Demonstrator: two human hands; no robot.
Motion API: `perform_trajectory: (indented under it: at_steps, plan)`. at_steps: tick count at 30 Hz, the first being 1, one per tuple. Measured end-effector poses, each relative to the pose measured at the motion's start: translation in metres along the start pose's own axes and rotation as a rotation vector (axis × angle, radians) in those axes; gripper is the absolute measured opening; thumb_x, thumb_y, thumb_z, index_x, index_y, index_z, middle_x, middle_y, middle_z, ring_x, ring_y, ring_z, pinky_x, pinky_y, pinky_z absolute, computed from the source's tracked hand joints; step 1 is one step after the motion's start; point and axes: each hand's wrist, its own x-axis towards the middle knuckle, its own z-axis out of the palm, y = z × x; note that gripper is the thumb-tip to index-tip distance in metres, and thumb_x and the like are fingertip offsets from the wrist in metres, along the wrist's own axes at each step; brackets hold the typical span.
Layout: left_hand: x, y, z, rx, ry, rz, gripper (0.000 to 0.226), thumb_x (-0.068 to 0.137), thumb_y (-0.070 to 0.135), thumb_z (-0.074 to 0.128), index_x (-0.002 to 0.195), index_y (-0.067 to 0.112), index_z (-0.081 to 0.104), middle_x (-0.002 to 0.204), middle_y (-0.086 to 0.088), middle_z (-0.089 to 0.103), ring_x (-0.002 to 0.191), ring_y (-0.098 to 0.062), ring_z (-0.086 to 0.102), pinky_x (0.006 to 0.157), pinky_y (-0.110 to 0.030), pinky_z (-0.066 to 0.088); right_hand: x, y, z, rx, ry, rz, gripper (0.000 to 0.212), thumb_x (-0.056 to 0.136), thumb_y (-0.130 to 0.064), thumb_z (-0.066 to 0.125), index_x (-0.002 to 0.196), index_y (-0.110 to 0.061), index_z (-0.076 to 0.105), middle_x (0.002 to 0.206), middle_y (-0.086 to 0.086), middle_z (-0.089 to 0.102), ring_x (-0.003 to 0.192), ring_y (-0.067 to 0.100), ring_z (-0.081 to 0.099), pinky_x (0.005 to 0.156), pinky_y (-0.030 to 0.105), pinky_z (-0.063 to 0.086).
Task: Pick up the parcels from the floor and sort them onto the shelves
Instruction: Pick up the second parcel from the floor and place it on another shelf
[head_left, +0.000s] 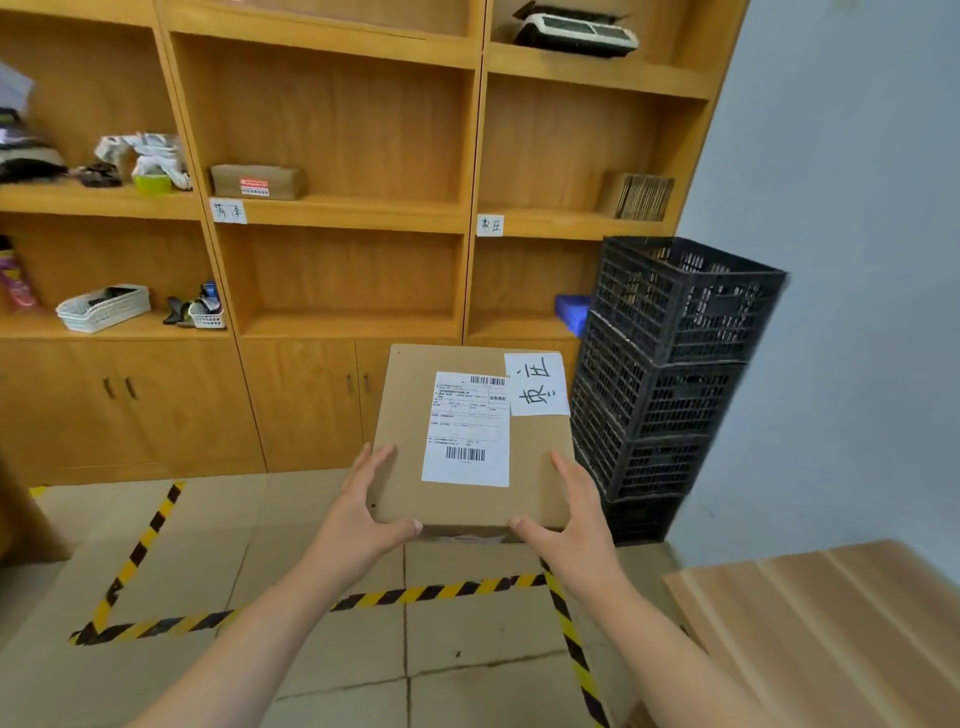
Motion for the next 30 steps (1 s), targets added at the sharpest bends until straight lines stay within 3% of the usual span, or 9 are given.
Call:
perform_trajectory:
  at_steps: [6, 14, 20, 30]
  plan:
    - [0.091, 0.027, 0.058, -0.017, 0.039, 0.022, 0.088, 0.069, 0.011, 0.076, 0.14, 0.033, 0.028, 0.156, 0.01, 0.008, 0.14, -0.009, 0.013, 0.103, -0.024, 0.023, 0.103, 0.027, -0.05, -0.029, -0.002, -0.051, 0.085, 0.074, -0.031, 0.073, 0.141, -0.039, 0.022, 0.147, -0.017, 0.023, 0.122, 0.002, 0.034, 0.096, 0.025, 0.037]
    - [0.201, 0.027, 0.094, 0.017, 0.034, 0.05, 0.087, 0.07, 0.013, 0.076, 0.137, 0.04, 0.027, 0.155, 0.011, 0.006, 0.141, -0.011, 0.011, 0.107, -0.03, 0.025, 0.215, 0.058, -0.062, -0.005, -0.01, -0.044, 0.087, 0.073, -0.031, 0.074, 0.142, -0.041, 0.023, 0.15, -0.013, 0.023, 0.135, 0.007, 0.028, 0.111, 0.042, 0.034]
    - [0.306, 0.019, 0.109, 0.002, 0.046, 0.119, 0.086, 0.068, 0.011, 0.076, 0.138, 0.036, 0.031, 0.154, 0.011, 0.012, 0.137, -0.003, 0.014, 0.101, -0.021, 0.024, 0.308, 0.069, -0.06, -0.002, 0.019, -0.053, 0.085, 0.076, -0.025, 0.073, 0.143, -0.036, 0.023, 0.147, -0.012, 0.024, 0.127, 0.005, 0.032, 0.109, 0.037, 0.035]
    - [0.516, 0.013, 0.11, -0.017, -0.026, 0.182, 0.089, 0.067, 0.013, 0.077, 0.138, 0.038, 0.029, 0.155, 0.009, 0.009, 0.129, 0.002, 0.014, 0.099, -0.021, 0.026, 0.496, 0.074, -0.044, -0.006, 0.111, -0.06, 0.084, 0.076, -0.022, 0.074, 0.142, -0.038, 0.025, 0.145, -0.014, 0.027, 0.125, 0.004, 0.034, 0.104, 0.03, 0.036]
